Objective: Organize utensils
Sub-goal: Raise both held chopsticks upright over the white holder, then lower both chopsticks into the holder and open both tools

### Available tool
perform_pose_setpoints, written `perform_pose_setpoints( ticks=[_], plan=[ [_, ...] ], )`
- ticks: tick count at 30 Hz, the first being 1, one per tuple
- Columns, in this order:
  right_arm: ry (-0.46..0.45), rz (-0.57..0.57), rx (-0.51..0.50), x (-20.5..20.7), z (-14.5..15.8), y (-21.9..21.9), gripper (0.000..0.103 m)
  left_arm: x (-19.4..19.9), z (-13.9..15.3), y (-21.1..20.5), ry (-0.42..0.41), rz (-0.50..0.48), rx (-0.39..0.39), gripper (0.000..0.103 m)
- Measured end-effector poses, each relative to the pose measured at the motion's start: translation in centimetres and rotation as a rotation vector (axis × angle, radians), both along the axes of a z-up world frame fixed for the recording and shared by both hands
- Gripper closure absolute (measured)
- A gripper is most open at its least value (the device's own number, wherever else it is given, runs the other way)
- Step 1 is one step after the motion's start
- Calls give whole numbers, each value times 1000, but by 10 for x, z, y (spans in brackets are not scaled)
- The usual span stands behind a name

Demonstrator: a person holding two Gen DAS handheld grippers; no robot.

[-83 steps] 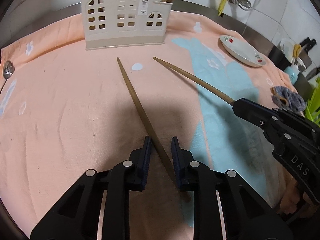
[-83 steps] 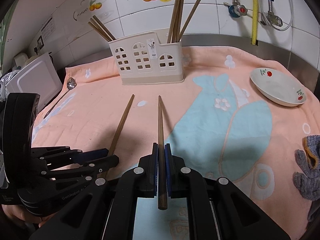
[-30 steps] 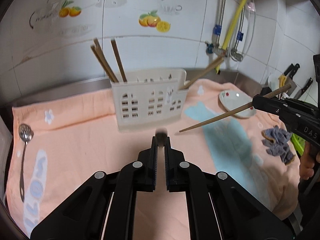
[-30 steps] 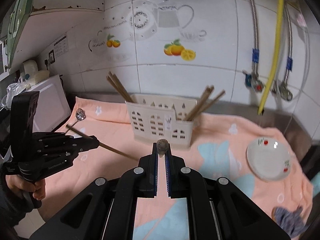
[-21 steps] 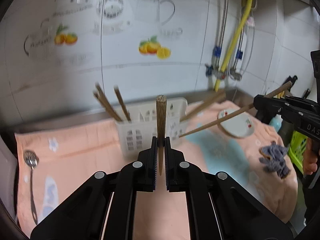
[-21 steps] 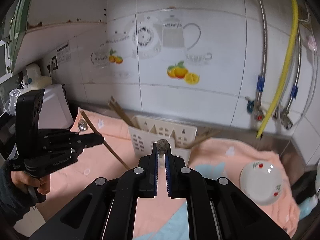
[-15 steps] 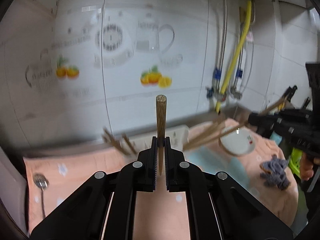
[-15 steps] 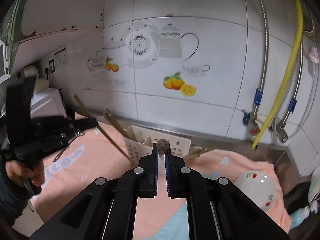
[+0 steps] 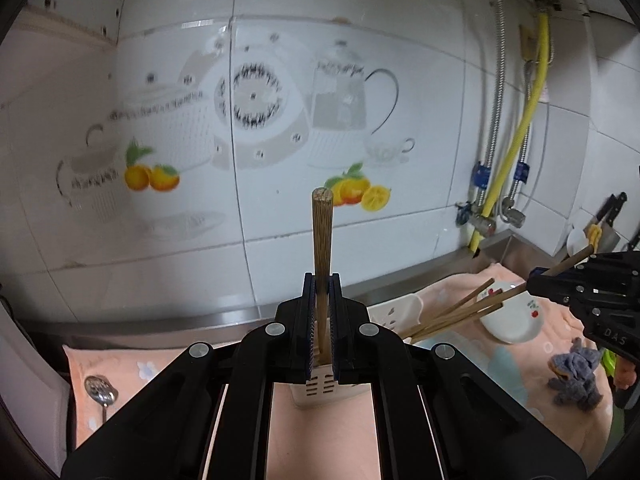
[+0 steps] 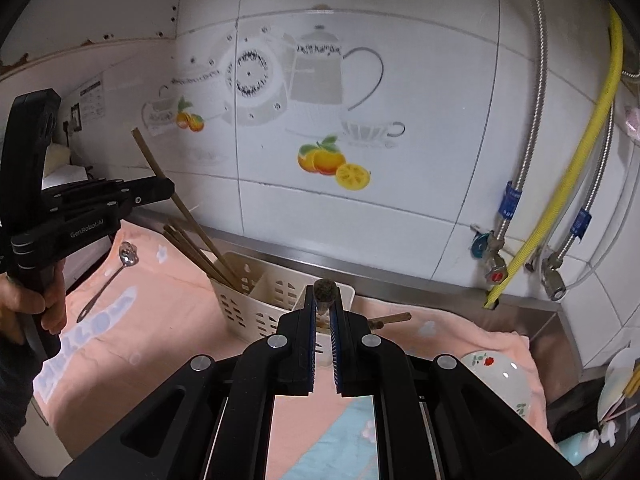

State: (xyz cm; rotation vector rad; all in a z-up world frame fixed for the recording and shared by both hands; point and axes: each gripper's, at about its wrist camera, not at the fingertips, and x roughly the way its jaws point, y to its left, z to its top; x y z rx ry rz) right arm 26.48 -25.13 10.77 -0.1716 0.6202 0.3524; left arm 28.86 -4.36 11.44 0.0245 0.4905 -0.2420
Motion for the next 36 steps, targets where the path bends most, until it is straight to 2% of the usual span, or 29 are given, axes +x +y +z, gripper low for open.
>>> perform_pose_setpoints(
  ticks=[8,12,14,16,17,19,24,26,27,30,36],
  plan=[
    [60,1,7,20,-24,8,96,10,-16,5,52,-4,-18,97],
    [78,8,24,26,-33,11,96,8,-18,6,47,6,-17,94],
    [72,7,24,27,-34,12,96,7,-17,7,42,9,-19,87],
    [70,3,29,27,-34,11,96,3,-15,7,29,19,-15,73],
    [64,0,30,27,-33,10,96,1,-14,8,23,18,-17,70],
    [56,-3,36,25,-31,8,91,-3,-11,9,11,26,-20,55],
    [27,-9,51,10,-25,4,75,-18,-6,9,-19,33,-24,34],
    [18,-6,60,3,-25,3,71,-26,-6,9,-30,34,-14,32],
    [14,-5,64,-1,-25,3,66,-29,-6,9,-31,33,-12,32],
    [-6,-7,67,-14,-27,3,57,-43,-8,9,-46,41,-2,15],
    [-33,-9,74,-42,-36,6,34,-67,-18,12,-51,46,6,6]
  ],
)
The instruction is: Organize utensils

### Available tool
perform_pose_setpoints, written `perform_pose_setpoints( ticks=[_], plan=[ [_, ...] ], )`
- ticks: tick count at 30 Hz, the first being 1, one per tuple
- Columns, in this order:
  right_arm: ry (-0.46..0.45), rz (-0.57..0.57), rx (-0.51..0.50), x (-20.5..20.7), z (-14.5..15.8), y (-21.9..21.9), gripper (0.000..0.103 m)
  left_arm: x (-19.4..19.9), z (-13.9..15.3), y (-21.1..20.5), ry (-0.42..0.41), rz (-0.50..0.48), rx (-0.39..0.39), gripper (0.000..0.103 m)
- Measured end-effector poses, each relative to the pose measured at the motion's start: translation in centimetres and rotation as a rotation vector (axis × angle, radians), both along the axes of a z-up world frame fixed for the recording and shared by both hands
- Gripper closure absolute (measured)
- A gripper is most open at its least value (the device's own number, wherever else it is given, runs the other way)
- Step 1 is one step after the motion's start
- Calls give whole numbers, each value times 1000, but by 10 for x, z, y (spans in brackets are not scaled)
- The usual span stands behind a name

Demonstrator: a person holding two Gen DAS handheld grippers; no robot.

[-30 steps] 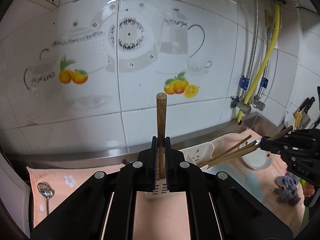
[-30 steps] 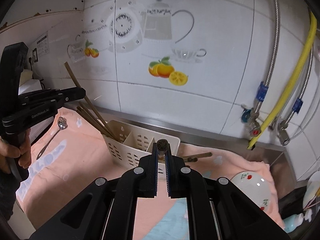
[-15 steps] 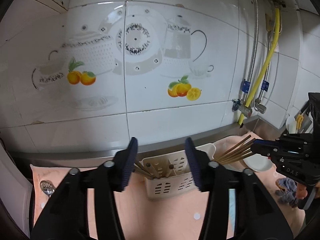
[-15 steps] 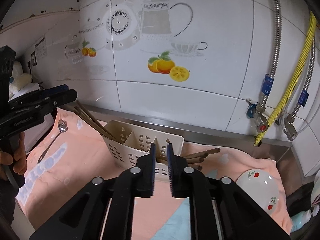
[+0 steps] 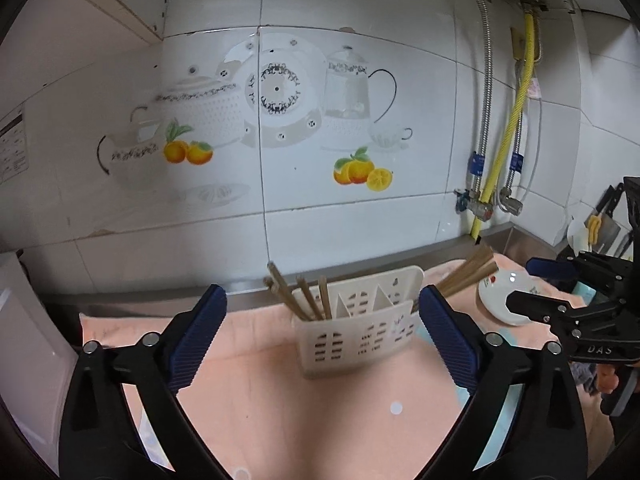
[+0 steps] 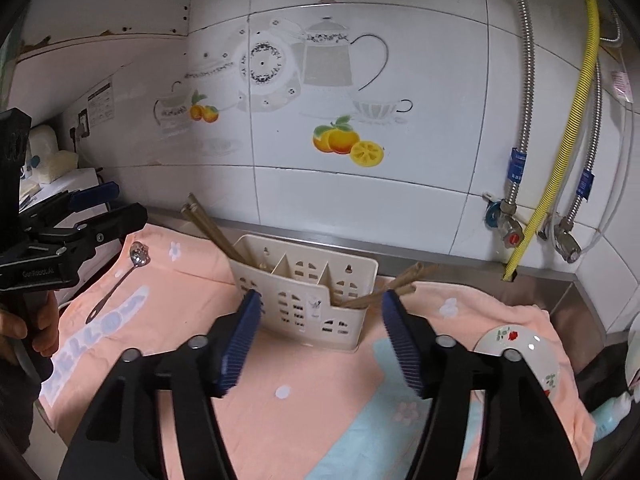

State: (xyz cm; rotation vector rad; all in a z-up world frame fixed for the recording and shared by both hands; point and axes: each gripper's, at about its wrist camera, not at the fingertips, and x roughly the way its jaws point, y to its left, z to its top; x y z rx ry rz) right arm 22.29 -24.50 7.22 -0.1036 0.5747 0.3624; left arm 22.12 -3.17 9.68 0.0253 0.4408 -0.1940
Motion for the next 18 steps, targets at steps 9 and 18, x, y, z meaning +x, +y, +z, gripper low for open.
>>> perform_pose_setpoints(
  ticks=[9,18],
  plan=[
    [-30,-28,-3,-36,-15,3,15,-31,-26,14,39,19,-22,5],
    [-30,-51,5,-66,-31,6,12,-64,-43,29,35,59,-30,5]
  ],
)
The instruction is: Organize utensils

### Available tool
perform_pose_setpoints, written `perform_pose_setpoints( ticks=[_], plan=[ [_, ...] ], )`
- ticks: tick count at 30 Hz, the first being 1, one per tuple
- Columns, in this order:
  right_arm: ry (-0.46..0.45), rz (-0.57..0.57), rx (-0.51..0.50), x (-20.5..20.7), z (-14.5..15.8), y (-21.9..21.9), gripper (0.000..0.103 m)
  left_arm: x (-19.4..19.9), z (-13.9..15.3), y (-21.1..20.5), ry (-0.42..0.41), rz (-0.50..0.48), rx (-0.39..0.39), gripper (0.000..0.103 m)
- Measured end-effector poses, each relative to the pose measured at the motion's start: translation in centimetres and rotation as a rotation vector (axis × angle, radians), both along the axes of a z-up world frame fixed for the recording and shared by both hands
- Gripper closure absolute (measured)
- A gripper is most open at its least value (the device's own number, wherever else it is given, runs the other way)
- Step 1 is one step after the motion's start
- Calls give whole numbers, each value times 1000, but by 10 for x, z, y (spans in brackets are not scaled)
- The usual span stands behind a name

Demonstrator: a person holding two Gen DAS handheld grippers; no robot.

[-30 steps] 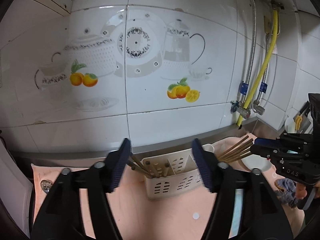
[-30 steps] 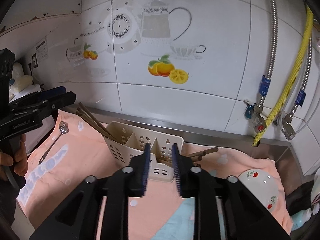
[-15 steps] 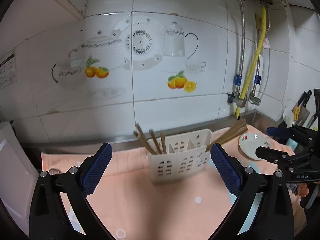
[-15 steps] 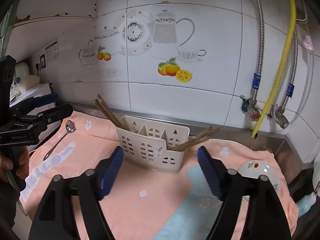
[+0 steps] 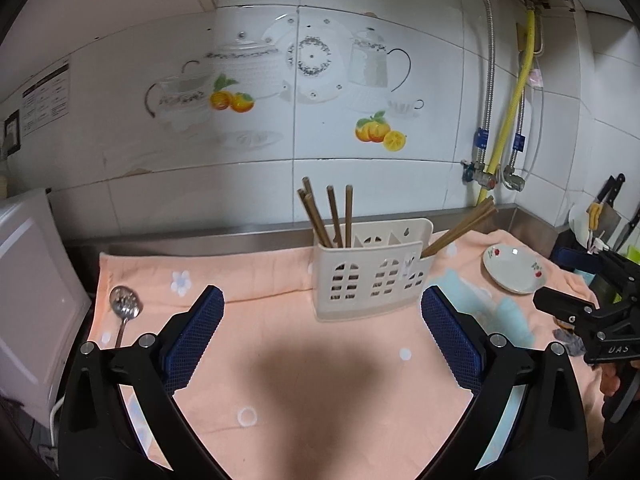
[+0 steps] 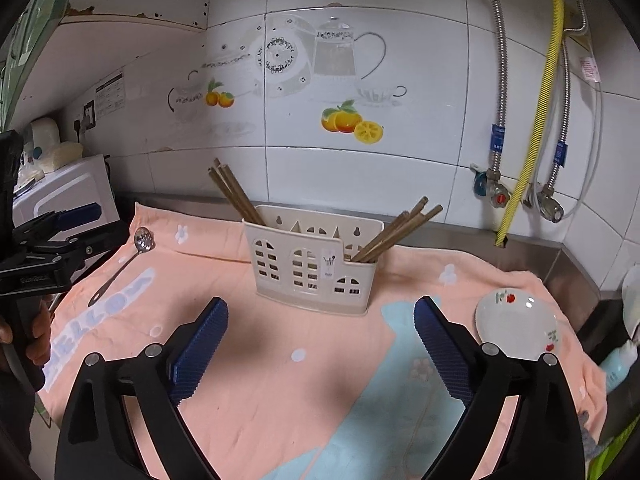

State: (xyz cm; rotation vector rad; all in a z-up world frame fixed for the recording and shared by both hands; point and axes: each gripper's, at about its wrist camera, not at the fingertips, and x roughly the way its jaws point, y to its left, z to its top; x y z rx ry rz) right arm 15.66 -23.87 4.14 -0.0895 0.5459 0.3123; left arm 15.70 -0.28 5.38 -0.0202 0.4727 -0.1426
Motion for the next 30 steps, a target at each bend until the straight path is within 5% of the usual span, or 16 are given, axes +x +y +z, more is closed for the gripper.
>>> perform_pose_setpoints(
  ticks=[30],
  plan=[
    [-48,-63,-34,-60,-19,16,7,-65,-28,15,28,92,53,5]
  ],
)
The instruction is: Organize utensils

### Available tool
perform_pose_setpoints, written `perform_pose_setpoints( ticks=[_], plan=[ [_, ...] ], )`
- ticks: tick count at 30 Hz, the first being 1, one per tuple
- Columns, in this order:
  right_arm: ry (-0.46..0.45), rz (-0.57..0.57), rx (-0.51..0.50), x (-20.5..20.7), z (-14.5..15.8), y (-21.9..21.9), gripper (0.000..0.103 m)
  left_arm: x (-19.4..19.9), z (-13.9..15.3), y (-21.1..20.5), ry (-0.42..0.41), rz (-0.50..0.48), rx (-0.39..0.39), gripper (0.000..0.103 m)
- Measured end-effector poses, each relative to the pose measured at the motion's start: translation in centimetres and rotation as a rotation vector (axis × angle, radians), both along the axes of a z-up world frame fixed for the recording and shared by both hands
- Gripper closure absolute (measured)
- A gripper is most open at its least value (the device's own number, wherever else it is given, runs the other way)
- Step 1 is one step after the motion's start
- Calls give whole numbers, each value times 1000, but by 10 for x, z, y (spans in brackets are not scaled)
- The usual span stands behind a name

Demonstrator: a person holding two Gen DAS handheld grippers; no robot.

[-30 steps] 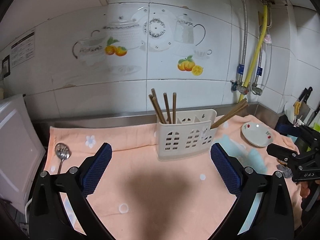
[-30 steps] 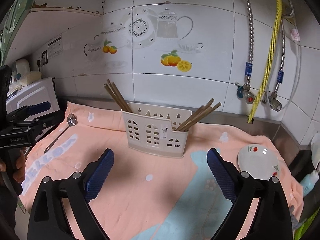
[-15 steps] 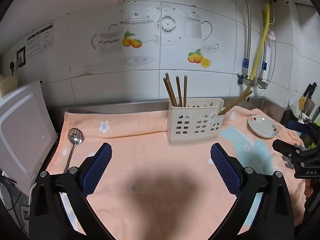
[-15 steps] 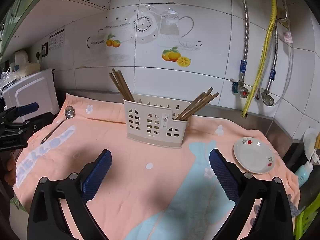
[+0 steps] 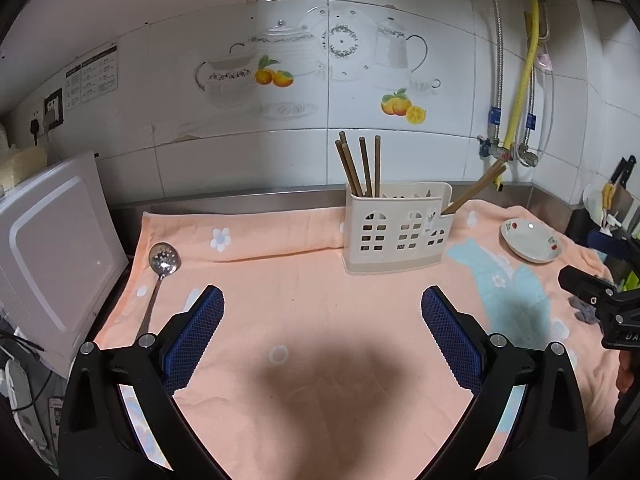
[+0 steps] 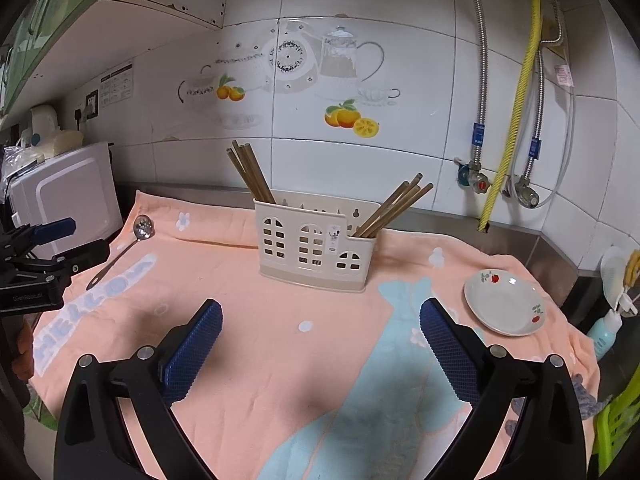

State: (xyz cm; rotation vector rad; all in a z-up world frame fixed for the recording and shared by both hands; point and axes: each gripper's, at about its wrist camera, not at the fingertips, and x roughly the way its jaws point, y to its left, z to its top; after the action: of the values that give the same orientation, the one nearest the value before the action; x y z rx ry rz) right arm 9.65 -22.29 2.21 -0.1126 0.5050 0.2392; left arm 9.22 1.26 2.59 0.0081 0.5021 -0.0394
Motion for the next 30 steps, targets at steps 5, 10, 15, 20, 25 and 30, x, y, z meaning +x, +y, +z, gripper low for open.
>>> perform_pose_setpoints(
  ticks=[5,10,15,20,25,30],
  plan=[
    [8,-5,20,-5,-3,-4,7,-4,-3,-3,14,-17,1,5],
    [13,-19,46,-8,-5,-11,7,-7,-5,-6,19,-31,-7,5],
    [12,-28,58,-9,-5,-13,7,-8,-4,-8,19,-39,-6,5],
    [14,-28,59,-11,-6,-12,7,-10,-6,-11,22,-47,0,5],
    [21,-31,57,-11,-9,-11,7,-11,-7,-12,27,-52,-8,5],
    [22,-28,60,-11,-10,-10,7,-10,-8,-11,30,-55,-19,5]
  ],
)
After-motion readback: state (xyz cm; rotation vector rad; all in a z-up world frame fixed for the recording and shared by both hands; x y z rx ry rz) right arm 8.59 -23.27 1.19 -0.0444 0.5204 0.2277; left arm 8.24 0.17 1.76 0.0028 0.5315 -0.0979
